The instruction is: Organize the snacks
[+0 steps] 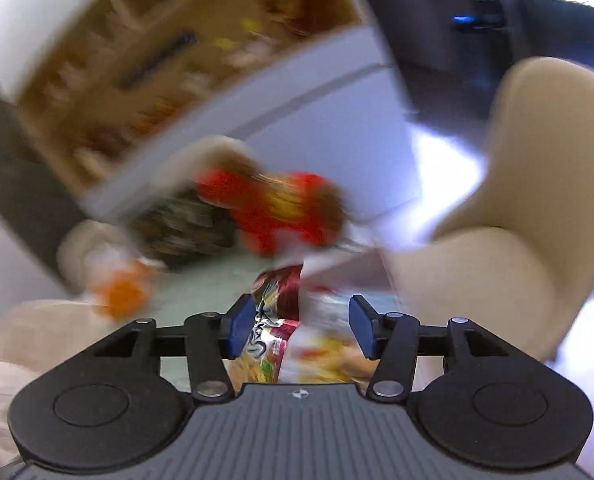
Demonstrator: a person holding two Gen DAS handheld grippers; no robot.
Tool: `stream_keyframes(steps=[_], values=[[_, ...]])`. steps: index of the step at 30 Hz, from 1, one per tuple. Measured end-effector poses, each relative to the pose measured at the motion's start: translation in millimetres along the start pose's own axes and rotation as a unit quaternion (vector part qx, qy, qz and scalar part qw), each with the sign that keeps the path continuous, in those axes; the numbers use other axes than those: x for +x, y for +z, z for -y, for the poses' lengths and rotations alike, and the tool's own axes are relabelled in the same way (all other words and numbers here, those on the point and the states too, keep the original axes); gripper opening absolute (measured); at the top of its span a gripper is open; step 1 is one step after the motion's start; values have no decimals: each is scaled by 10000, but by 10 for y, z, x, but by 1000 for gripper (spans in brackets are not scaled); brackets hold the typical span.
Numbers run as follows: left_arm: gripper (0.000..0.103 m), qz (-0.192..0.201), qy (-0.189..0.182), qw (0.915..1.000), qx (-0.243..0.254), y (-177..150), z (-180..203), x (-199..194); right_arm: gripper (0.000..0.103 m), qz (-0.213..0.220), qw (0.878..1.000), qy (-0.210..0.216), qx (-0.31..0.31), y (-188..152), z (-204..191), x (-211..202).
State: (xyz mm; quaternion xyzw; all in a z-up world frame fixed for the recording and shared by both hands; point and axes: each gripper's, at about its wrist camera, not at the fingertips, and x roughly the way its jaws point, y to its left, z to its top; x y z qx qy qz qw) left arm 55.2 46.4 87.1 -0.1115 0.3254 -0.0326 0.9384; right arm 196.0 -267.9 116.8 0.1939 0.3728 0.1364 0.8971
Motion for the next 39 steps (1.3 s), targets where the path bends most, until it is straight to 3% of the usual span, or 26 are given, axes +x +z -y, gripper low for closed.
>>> stream_keyframes(steps=[6, 8, 13, 14, 18, 22, 28, 39], values=[[78, -382, 144, 9991, 86, -593, -136, 85, 54, -438, 9967, -397, -563, -1006, -193, 65], [78, -431, 145, 9985, 303, -703, -102, 111, 61, -566, 9935, -547, -828, -1320, -355, 90], [78, -541, 509, 9937, 835, -906, -108, 168, 61, -802, 9790, -944, -1620, -1972, -700, 228], [78, -586, 509, 9937, 806, -934, -141, 196, 67, -702, 9777, -1010, -1701, -2038, -759, 248], [78, -303, 578, 9929, 994, -1006, -136, 220, 79, -476, 9728, -1143, -1959, -2155, -875, 318], [83, 38, 765, 9914, 1064, -1042, -104, 312, 102, -308, 9764, -1409, -1611, -2175, -740, 369], [85, 16, 724, 9913, 1096, -1021, -97, 336, 103, 293, 9760, -1491, -1559, -2209, -562, 332], [90, -9, 760, 9914, 1065, -996, -84, 386, 103, 381, 9759, -1478, -1561, -2228, -574, 318]])
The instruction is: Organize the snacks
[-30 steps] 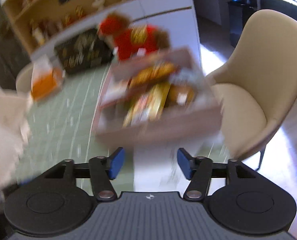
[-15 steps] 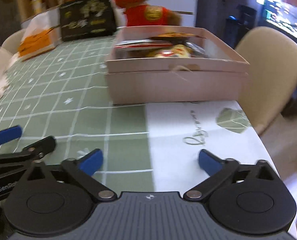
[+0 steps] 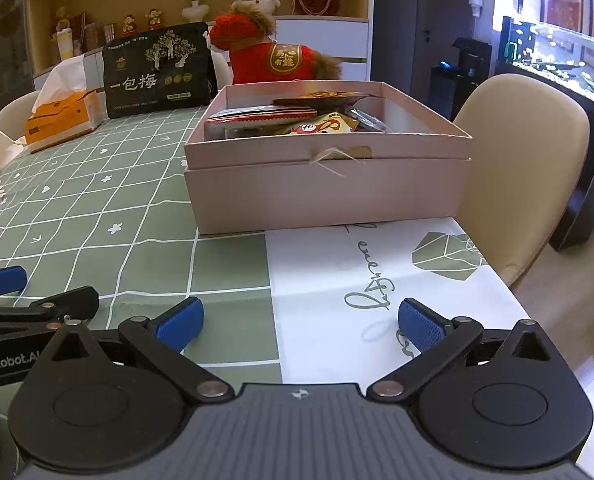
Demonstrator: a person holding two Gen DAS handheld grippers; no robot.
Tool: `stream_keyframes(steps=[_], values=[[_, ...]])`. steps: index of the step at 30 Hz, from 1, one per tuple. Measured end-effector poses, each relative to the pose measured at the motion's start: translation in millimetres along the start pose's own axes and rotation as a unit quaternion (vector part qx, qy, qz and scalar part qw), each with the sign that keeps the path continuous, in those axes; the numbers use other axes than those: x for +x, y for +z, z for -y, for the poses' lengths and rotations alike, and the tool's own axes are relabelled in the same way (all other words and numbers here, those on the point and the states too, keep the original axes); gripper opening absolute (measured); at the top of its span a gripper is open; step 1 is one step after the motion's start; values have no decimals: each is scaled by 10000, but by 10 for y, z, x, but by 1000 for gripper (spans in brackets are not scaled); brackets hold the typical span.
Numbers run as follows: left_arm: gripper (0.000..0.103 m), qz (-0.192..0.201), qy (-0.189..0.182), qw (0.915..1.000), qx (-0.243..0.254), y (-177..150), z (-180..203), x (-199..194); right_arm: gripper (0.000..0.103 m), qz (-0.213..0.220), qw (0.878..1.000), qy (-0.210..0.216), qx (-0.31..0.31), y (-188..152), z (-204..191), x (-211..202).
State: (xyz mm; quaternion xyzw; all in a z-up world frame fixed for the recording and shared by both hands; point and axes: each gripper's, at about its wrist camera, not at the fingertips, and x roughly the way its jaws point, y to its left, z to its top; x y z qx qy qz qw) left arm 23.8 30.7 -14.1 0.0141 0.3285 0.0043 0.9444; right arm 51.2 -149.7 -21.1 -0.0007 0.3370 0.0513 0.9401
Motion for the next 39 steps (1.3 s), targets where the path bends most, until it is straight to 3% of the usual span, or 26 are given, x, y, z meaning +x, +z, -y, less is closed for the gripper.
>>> stream_keyframes(steps=[39], values=[[91, 0, -27, 10000, -7, 3, -19, 5, 103, -1, 10000, -1, -2, 0, -1, -4]])
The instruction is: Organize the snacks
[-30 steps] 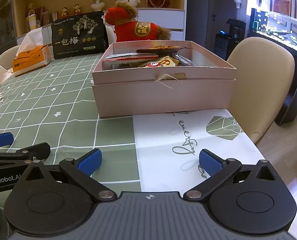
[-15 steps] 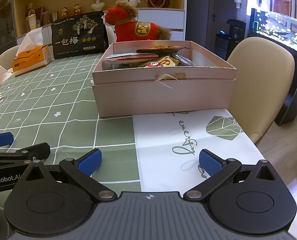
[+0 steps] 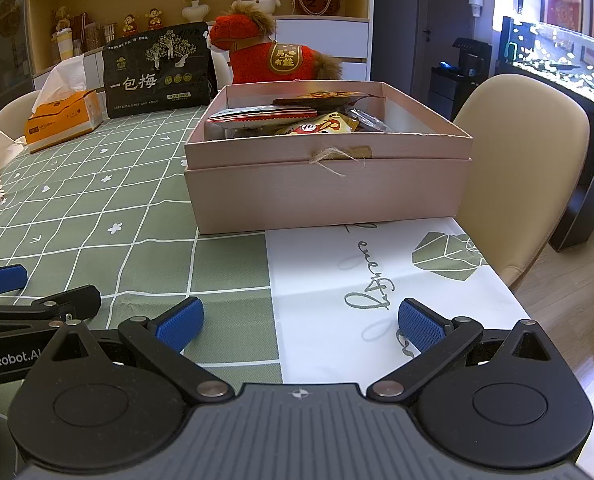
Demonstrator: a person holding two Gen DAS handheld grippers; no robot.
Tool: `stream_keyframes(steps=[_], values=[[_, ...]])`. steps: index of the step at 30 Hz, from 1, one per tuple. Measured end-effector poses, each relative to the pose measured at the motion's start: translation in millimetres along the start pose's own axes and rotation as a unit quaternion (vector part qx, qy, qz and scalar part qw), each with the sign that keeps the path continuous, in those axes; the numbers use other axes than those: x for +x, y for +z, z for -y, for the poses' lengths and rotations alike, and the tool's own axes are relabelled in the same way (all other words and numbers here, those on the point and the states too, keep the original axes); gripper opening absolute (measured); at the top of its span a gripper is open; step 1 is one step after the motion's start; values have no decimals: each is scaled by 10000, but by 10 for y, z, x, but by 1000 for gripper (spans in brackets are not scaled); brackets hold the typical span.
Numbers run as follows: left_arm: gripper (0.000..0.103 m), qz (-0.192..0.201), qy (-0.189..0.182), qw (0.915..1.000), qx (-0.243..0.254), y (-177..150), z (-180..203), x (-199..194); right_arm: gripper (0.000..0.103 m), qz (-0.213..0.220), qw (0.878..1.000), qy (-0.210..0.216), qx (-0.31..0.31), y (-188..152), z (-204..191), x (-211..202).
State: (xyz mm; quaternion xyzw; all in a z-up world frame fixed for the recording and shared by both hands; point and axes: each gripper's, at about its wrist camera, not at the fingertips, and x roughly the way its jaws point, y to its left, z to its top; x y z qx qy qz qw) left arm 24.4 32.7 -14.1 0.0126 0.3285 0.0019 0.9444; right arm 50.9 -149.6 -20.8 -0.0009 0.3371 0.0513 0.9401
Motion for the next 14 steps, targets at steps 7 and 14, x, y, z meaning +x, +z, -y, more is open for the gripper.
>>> stream_keyframes(steps=[7, 14], values=[[91, 0, 0, 10000, 1, 0, 0, 0, 103, 1, 10000, -1, 0, 0, 0, 1], [90, 13, -42, 10000, -36, 3, -13, -1, 103, 1, 10000, -2, 1, -1, -1, -1]])
